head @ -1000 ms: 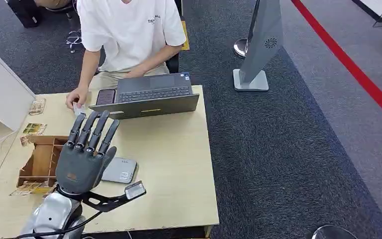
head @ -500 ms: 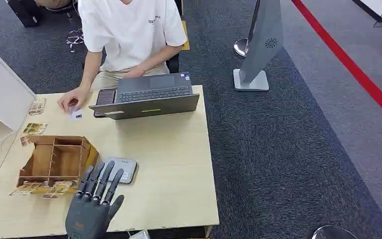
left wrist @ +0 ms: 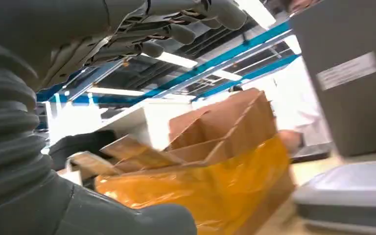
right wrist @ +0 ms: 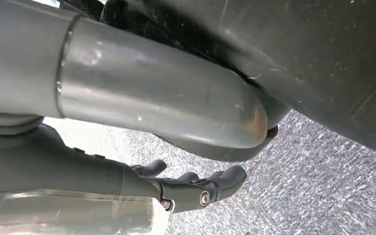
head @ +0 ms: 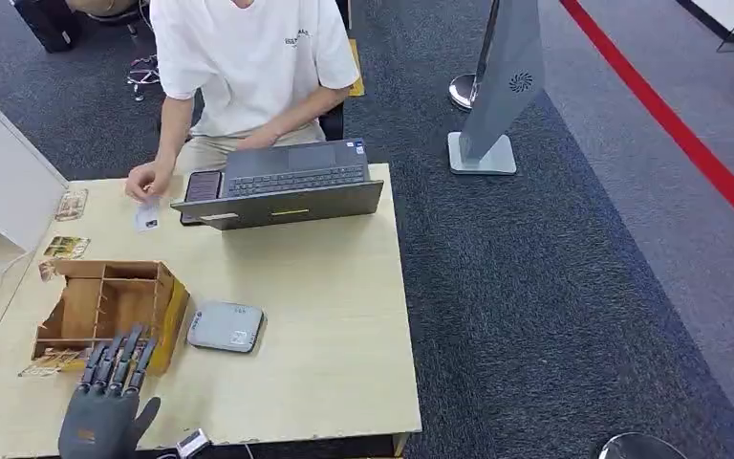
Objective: Pass the card to the sensor for recognition and then transmit it.
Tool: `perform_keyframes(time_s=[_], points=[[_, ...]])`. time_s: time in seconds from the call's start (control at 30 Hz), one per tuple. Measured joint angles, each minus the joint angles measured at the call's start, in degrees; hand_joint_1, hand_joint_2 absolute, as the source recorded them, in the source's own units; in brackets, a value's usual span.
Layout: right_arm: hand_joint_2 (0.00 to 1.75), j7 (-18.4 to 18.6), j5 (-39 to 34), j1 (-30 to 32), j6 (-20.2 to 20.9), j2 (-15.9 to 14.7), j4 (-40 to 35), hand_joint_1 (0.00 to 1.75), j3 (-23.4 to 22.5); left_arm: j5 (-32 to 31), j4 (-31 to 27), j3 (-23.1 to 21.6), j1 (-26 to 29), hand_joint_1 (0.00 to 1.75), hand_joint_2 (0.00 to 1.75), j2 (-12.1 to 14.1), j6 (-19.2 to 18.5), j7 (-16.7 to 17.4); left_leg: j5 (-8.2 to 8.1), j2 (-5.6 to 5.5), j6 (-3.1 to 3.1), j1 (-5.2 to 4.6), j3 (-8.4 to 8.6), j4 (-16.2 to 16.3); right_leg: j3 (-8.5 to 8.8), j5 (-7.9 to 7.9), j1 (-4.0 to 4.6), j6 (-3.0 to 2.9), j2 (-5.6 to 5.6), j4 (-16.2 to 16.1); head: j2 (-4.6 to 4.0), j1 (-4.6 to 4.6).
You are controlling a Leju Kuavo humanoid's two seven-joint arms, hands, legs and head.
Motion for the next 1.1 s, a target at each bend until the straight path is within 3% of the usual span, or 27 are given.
perform_keyframes(time_s=[0.2, 0.4, 1.1], points=[[0.00, -0.11, 0.55, -0.01, 0.11, 0.00, 0.00, 0.00, -0.11, 0.04, 2.93, 9.46, -1.93, 0.00, 1.75, -2.10, 0.00, -4.41, 0.01, -0.01, -0.01, 0.01, 0.01, 0.00, -0.01, 0.00, 0.01, 0.00, -0.02, 0.01, 0.00, 0.00], [0.00, -0.15, 1.09, -0.02, 0.17, 0.00, 0.00, 0.00, -0.11, -1.01, 5.27, 13.81, -3.73, 0.00, 1.75, -3.50, 0.00, -5.81, 0.02, -0.04, -0.02, 0.01, 0.00, 0.00, 0.01, 0.00, 0.01, 0.00, -0.06, 0.01, 0.00, 0.00], [0.00, -0.35, 1.99, -0.06, 0.94, 0.00, 0.00, 0.00, -0.11, -2.89, 5.96, 15.81, -5.29, 0.00, 1.75, -6.07, 0.00, -7.52, 0.02, -0.04, -0.02, 0.00, 0.00, 0.00, 0.00, 0.00, 0.00, 0.00, -0.06, 0.00, 0.00, 0.00]])
